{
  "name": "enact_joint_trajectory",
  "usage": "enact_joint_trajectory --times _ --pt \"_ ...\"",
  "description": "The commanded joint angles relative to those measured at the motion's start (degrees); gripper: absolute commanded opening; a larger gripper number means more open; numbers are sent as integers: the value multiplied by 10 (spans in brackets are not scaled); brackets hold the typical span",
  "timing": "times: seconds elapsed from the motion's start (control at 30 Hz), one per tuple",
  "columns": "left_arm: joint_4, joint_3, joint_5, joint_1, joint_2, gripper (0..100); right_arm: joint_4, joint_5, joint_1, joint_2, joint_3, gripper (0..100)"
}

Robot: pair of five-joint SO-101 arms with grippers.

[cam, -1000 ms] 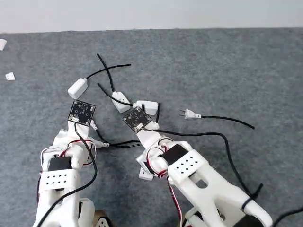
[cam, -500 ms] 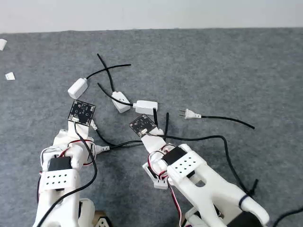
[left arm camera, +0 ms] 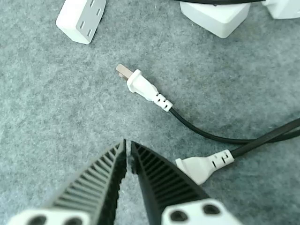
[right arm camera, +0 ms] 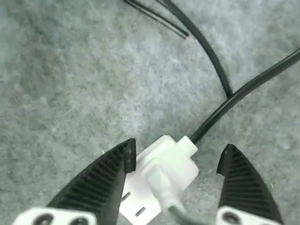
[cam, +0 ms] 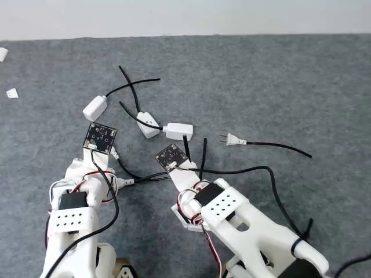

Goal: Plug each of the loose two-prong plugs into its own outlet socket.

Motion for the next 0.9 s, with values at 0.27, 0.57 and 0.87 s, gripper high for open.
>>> enact_joint_trajectory --times 0.27,0.57,0.87 --pt "-17 -4 -7 -5 -5 13 7 64 14 17 -7 7" --pt "-17 -4 -7 -5 -5 13 93 54 145 8 -89 8" --pt "-17 -4 -7 -5 -5 13 241 138 428 -183 -167 8"
